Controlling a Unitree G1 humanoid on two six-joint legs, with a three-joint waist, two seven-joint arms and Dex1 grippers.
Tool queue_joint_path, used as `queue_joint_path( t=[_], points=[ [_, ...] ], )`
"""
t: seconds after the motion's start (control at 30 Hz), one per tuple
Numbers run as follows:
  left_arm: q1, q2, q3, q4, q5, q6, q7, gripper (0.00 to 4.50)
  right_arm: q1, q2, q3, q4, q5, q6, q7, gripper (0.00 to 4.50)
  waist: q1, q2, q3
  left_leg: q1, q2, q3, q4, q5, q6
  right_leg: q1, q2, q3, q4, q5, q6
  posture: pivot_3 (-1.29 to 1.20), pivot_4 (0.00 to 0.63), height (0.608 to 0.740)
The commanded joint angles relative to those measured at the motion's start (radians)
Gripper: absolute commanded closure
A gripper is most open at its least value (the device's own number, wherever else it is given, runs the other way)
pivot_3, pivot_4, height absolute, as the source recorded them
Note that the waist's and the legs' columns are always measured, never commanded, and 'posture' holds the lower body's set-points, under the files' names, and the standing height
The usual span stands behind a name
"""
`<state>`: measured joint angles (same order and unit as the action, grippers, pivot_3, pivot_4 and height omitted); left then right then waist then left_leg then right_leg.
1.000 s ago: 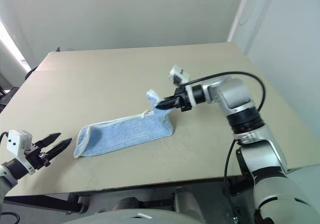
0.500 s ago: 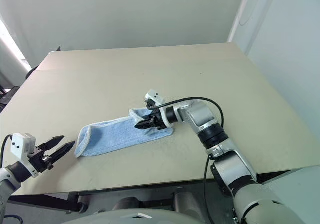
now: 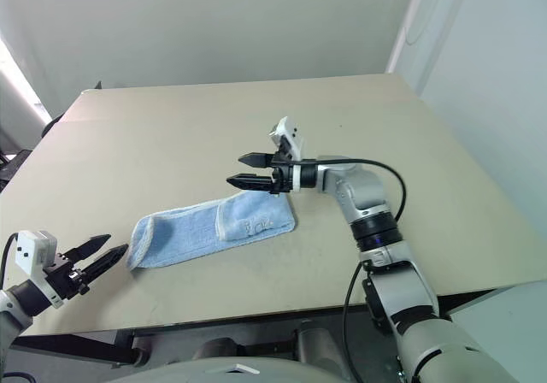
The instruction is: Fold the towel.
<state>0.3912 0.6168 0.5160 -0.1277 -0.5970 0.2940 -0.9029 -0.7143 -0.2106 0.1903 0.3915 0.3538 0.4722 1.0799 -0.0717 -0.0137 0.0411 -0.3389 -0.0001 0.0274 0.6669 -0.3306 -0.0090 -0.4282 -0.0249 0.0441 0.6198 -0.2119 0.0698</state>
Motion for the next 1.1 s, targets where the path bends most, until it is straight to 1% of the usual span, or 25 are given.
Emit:
queue_joint_path(
  t=[0.03,0.17,0.23,0.27,0.3,0.33,0.43,0.53,0.63,0.7,0.83,1.0,1.1],
  points=[
    [0.003,0.019,0.056,-0.049,-0.041,0.027,0.009,1.59,0.012,0.034,0.054,0.102,-0.089,-0.143,-0.008,0.86,0.000,0.000,0.000,0.000,0.000,0.000,0.000,0.000,0.000,0.000,0.000,0.000,-0.001,0.001,0.001,0.00,0.000,0.740],
    [0.028,0.020,0.065,-0.079,-0.046,0.037,0.004,1.59,0.012,0.086,0.144,0.316,-0.265,-0.319,-0.139,0.86,-0.001,-0.001,-0.001,0.000,-0.001,0.000,0.000,0.000,0.000,0.000,-0.002,0.001,-0.001,0.000,0.001,0.00,0.000,0.740],
    [0.040,0.020,0.062,-0.089,-0.046,0.035,-0.009,1.59,0.001,0.111,0.152,0.390,-0.306,-0.377,-0.187,0.86,-0.001,-0.001,0.000,0.000,-0.001,0.001,0.000,0.000,0.000,0.000,-0.002,0.001,-0.001,0.000,-0.001,0.00,0.000,0.740],
    [0.043,0.021,0.061,-0.091,-0.047,0.037,-0.013,1.59,-0.004,0.120,0.148,0.413,-0.313,-0.393,-0.195,0.50,-0.001,-0.001,-0.001,0.000,-0.001,0.001,0.000,0.000,0.000,0.000,-0.002,0.001,0.000,0.000,-0.001,0.00,0.000,0.740],
    [0.046,0.021,0.061,-0.096,-0.051,0.040,-0.018,1.59,-0.011,0.128,0.141,0.429,-0.314,-0.391,-0.195,0.33,-0.002,-0.001,-0.001,0.001,-0.001,0.001,0.000,0.000,0.000,0.001,-0.002,0.001,0.000,0.000,-0.001,0.00,0.000,0.740],
    [0.049,0.020,0.055,-0.112,-0.055,0.047,-0.020,1.59,-0.013,0.131,0.128,0.422,-0.300,-0.385,-0.174,0.01,-0.002,-0.001,-0.001,0.002,-0.001,0.000,0.000,0.000,0.000,0.001,-0.002,0.001,0.001,0.000,-0.001,0.00,0.000,0.740],
    [0.049,0.010,0.023,-0.153,-0.053,0.062,-0.014,1.59,-0.026,0.136,0.092,0.405,-0.279,-0.371,-0.166,0.01,-0.001,-0.002,-0.002,0.003,-0.001,0.000,0.001,0.001,-0.001,0.002,-0.001,0.001,0.003,0.000,-0.002,0.00,0.000,0.740],
    [0.056,0.001,-0.055,-0.161,0.009,0.045,-0.003,1.59,-0.031,0.142,0.070,0.394,-0.282,-0.359,-0.186,0.01,-0.001,-0.001,-0.001,0.002,-0.001,0.000,0.001,0.001,-0.001,0.002,-0.002,0.001,0.003,0.000,-0.002,0.00,0.000,0.740],
    [0.015,-0.027,-0.128,-0.119,0.083,0.029,0.056,1.59,-0.028,0.145,0.058,0.387,-0.292,-0.370,-0.218,0.01,0.001,-0.002,-0.002,0.002,-0.001,0.000,0.001,0.001,-0.001,0.001,-0.001,0.001,0.003,0.000,-0.001,0.00,0.000,0.740],
    [-0.019,-0.037,-0.169,-0.073,0.144,-0.014,0.080,1.59,-0.033,0.147,0.051,0.390,-0.294,-0.358,-0.231,0.01,0.001,-0.003,-0.002,0.002,-0.001,0.000,0.001,0.001,-0.001,0.001,-0.001,0.001,0.003,0.000,-0.001,0.00,0.000,0.740],
    [-0.136,-0.051,-0.159,0.040,0.183,0.003,0.185,1.59,-0.020,0.141,0.052,0.362,-0.292,-0.341,-0.215,0.01,0.001,-0.005,-0.003,0.002,-0.001,0.000,0.001,0.001,-0.001,0.001,-0.001,0.001,0.004,0.000,-0.001,0.00,0.000,0.740],
    [-0.155,-0.004,-0.125,0.114,0.213,-0.003,0.207,1.59,-0.010,0.133,0.064,0.348,-0.302,-0.326,-0.206,0.01,-0.004,-0.005,-0.004,0.002,-0.001,0.000,0.000,0.001,-0.001,0.000,-0.001,0.001,0.005,0.001,0.002,0.00,0.000,0.740],
    [-0.156,0.011,-0.075,0.108,0.153,0.034,0.189,1.59,-0.002,0.129,0.070,0.342,-0.308,-0.313,-0.195,0.01,-0.001,-0.005,-0.004,0.001,-0.001,-0.001,0.000,0.001,-0.001,-0.001,-0.002,0.001,0.005,0.001,0.001,0.00,0.000,0.740]
  ],
)
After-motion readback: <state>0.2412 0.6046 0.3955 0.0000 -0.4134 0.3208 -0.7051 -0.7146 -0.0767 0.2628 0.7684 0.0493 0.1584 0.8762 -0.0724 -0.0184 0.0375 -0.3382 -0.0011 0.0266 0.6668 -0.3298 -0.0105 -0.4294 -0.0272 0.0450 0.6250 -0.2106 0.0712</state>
